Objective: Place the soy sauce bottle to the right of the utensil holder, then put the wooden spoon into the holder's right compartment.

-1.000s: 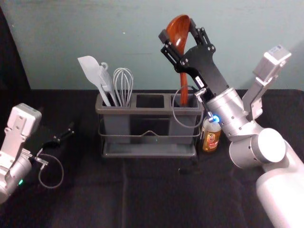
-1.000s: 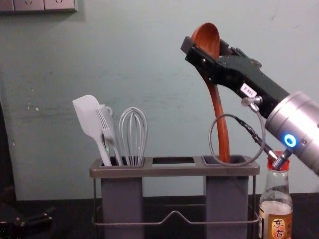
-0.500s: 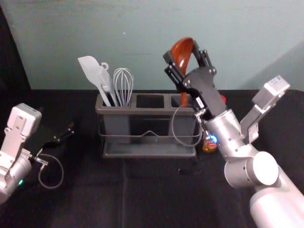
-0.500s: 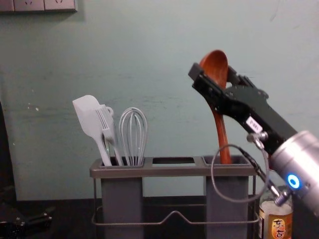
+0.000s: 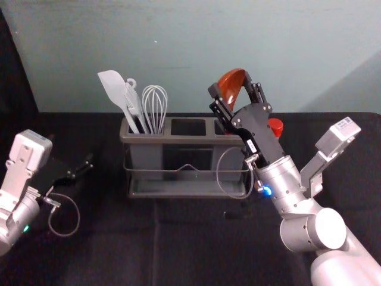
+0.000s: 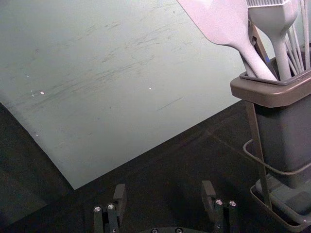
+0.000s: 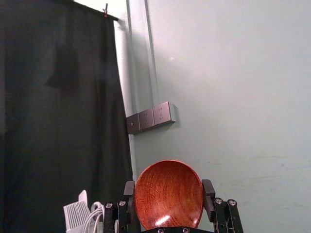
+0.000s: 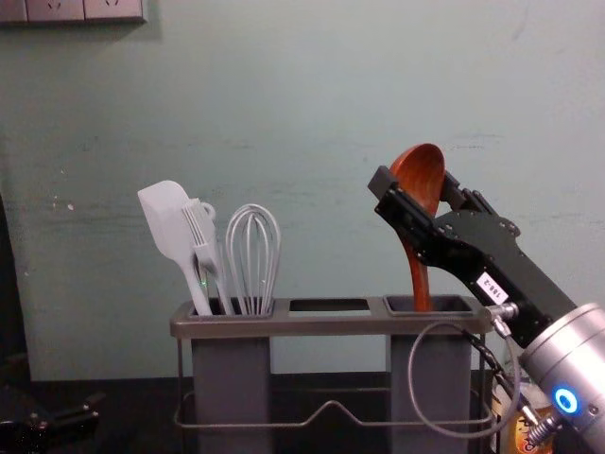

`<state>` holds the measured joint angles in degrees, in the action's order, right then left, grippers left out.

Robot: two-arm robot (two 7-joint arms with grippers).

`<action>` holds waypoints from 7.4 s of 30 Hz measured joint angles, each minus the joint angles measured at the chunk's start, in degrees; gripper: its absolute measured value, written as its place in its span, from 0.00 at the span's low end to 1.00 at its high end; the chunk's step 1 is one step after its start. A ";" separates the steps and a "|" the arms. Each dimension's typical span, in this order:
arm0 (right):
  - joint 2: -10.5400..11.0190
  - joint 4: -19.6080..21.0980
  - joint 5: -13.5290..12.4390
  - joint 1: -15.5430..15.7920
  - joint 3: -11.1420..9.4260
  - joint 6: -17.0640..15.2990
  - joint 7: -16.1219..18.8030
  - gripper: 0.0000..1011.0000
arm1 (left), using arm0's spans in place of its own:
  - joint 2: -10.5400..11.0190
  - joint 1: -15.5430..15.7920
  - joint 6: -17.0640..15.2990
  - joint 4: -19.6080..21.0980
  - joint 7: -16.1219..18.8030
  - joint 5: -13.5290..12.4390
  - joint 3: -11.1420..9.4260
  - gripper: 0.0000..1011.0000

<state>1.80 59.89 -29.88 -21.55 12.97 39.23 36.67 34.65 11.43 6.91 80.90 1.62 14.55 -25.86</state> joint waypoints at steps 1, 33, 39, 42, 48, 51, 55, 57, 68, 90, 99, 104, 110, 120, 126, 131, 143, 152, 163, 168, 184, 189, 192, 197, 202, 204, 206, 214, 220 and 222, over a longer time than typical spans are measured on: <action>-0.06 -0.09 -0.07 0.08 -0.09 0.08 0.18 0.83 | 0.00 0.00 0.00 0.00 0.00 0.00 0.00 1.00; -0.97 -0.10 -2.14 1.06 -1.39 0.38 1.61 0.99 | 0.00 0.00 0.00 0.00 0.00 0.00 0.00 1.00; -0.96 -0.10 -2.52 1.06 -1.48 0.17 1.89 0.99 | 0.00 0.00 0.00 0.00 0.00 0.00 0.00 1.00; -1.01 -0.10 -2.64 1.06 -1.49 0.07 1.96 0.99 | 0.00 0.00 0.00 0.00 0.00 0.00 0.00 1.00; -1.09 0.11 -2.81 1.02 -1.48 -0.06 2.06 0.99 | 0.00 0.00 0.00 0.00 0.00 0.00 0.00 1.00; -1.09 0.27 -2.87 1.04 -1.47 -0.07 2.08 0.99 | 0.00 0.00 0.00 0.00 0.00 0.00 0.00 1.00; -1.06 0.60 -2.96 1.15 -1.46 -0.08 2.13 0.99 | 0.00 0.00 0.00 0.00 0.00 0.00 0.00 1.00; -0.96 1.26 -2.99 1.36 -1.54 -0.09 2.11 0.99 | 0.00 0.00 0.00 0.00 0.00 0.00 0.00 1.00; 2.23 7.95 -2.90 2.78 -4.35 -1.14 -0.15 0.99 | 0.00 0.00 0.00 0.00 0.00 0.00 0.00 1.00; 9.43 13.15 12.34 7.00 -12.86 -14.31 -18.95 0.99 | 0.00 0.00 0.00 0.00 0.00 0.00 0.00 1.00; 9.93 8.91 16.88 7.05 -13.02 -20.23 -22.06 0.99 | 0.00 0.00 0.00 0.00 0.00 0.00 0.00 1.00; 10.13 6.67 17.21 6.70 -13.01 -21.74 -21.69 0.99 | 0.00 0.00 0.00 0.00 0.00 0.00 0.00 1.00; 10.68 6.08 17.23 6.26 -12.43 -23.85 -20.39 0.99 | 0.00 0.00 0.00 0.00 0.00 0.00 0.00 1.00; 10.88 5.65 17.35 5.79 -12.06 -24.91 -20.25 0.99 | 0.00 0.00 0.00 0.00 0.00 0.00 0.00 1.00; 10.86 5.71 17.31 5.83 -12.08 -24.79 -20.13 0.99 | 0.00 0.00 0.00 0.00 0.00 0.00 0.00 1.00; 10.85 5.75 17.29 5.86 -12.09 -24.72 -20.10 0.99 | 0.00 0.00 0.00 0.00 0.00 0.00 0.00 1.00; 10.79 5.82 17.25 5.92 -12.10 -24.58 -20.04 0.99 | 0.00 0.00 0.00 0.00 0.00 0.00 0.00 1.00; 10.79 5.82 17.22 5.92 -12.09 -24.54 -20.00 0.99 | 0.00 0.00 0.00 0.00 0.00 0.00 0.00 1.00; 10.79 5.81 17.21 5.92 -12.10 -24.52 -20.00 0.99 | 0.00 0.00 0.00 0.00 0.00 0.00 0.00 1.00; 10.79 5.81 17.21 5.92 -12.10 -24.52 -20.00 0.99 | 0.00 0.00 0.00 0.00 0.00 0.00 0.00 1.00; 10.79 5.81 17.21 5.92 -12.10 -24.52 -20.01 0.99 | 0.00 0.00 0.00 0.00 0.00 0.00 0.00 1.00; 10.79 5.81 17.21 5.91 -12.09 -24.52 -20.01 0.99 | 0.00 0.00 0.00 0.00 0.00 0.00 0.00 1.00; 10.79 5.81 17.21 5.92 -12.10 -24.52 -20.01 0.99 | 0.00 0.00 0.00 0.00 0.00 0.00 0.00 1.00; 10.79 5.81 17.21 5.92 -12.10 -24.52 -20.01 0.99 | 0.00 0.00 0.00 0.00 0.00 0.00 0.00 1.00; 10.79 5.81 17.21 5.92 -12.10 -24.52 -20.01 0.99 | 0.00 0.00 0.00 0.00 0.00 0.00 0.00 1.00; 10.79 5.81 17.21 5.92 -12.10 -24.52 -20.01 0.99 | 0.00 0.00 0.00 0.00 0.00 0.00 0.00 1.00; 10.79 5.81 17.21 5.92 -12.10 -24.53 -20.01 0.99 | 0.00 0.00 0.00 0.00 0.00 0.00 0.00 1.00; 10.79 5.81 17.21 5.92 -12.10 -24.52 -20.01 0.99 | 0.00 0.00 0.00 0.00 0.00 0.00 0.00 1.00; 10.79 5.81 17.21 5.92 -12.10 -24.52 -20.01 0.99 | 0.00 0.00 0.00 0.00 0.00 0.00 0.00 1.00; 10.79 5.81 17.21 5.92 -12.10 -24.52 -20.01 0.99 | 0.00 0.00 0.00 0.00 0.00 0.00 0.00 1.00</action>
<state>12.59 65.70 -12.67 -15.63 0.88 14.71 16.66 34.65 11.43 6.91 80.90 1.62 14.55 -25.86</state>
